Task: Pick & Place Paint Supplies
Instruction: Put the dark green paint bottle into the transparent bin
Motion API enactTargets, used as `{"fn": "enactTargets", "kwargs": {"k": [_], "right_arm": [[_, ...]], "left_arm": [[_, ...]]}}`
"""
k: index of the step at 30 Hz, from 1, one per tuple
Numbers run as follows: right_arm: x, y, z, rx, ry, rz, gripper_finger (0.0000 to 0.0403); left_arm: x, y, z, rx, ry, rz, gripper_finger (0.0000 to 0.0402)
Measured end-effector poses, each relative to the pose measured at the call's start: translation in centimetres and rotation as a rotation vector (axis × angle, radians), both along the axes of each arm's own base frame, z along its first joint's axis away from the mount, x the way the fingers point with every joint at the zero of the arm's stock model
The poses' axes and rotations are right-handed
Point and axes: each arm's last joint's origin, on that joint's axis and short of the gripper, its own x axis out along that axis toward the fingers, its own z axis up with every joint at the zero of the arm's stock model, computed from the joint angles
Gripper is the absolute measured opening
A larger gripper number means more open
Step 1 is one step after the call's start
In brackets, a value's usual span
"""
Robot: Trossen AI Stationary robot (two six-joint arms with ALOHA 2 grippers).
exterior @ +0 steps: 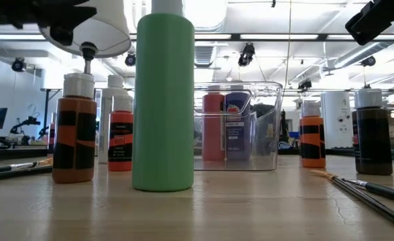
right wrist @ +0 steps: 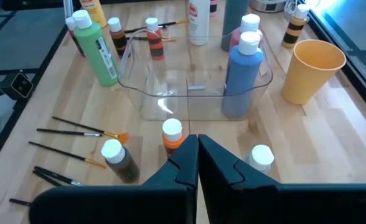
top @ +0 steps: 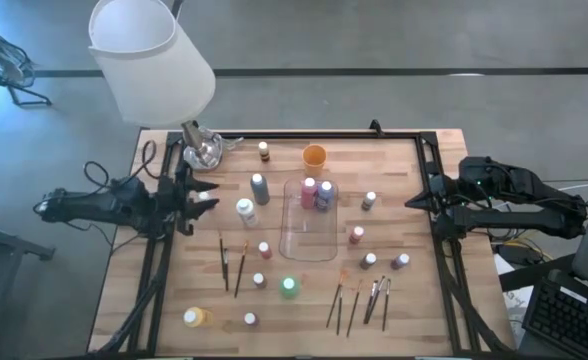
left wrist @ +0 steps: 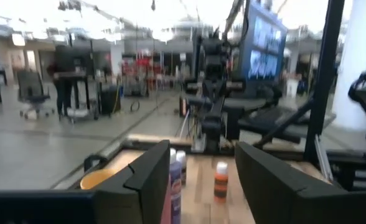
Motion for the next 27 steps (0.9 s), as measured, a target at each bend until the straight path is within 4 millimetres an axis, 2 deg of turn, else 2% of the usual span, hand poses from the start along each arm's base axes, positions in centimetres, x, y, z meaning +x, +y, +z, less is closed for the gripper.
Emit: {"fn": "enactTargets", "kwargs": {"k": [4, 10, 15, 18, 21, 27], "right_arm": [[0.0, 0.0, 0.0, 0.001, 0.0, 0.0, 0.0009], [0.0, 0.0, 0.0, 0.002, 0.0, -0.001, 0.0009], [0.0, 0.0, 0.0, 0.002, 0.0, -0.001, 0.0009], [0.0, 0.0, 0.0, 0.002, -0.001, -0.001, 0.0009], [0.0, 0.0, 0.0, 0.002, -0.001, 0.0, 0.0009], [0.0, 0.0, 0.0, 0.002, -0.001, 0.0, 0.0009]], "left_arm": [[1.7, -0.1, 1.5, -0.021, 0.09, 0.012, 0.0185], [5.0, -0.2, 2.7, -0.034, 0.195, 0.075, 0.0181], [7.5, -0.2, 3.6, -0.103, 0.355, 0.146, 0.0181], [8.7, -0.1, 5.3, -0.145, 0.387, 0.209, 0.0181], [9.7, 0.0, 5.9, -0.142, 0.459, 0.275, 0.0179], [11.3, 0.5, 7.9, -0.214, 0.465, 0.347, 0.0173]]}}
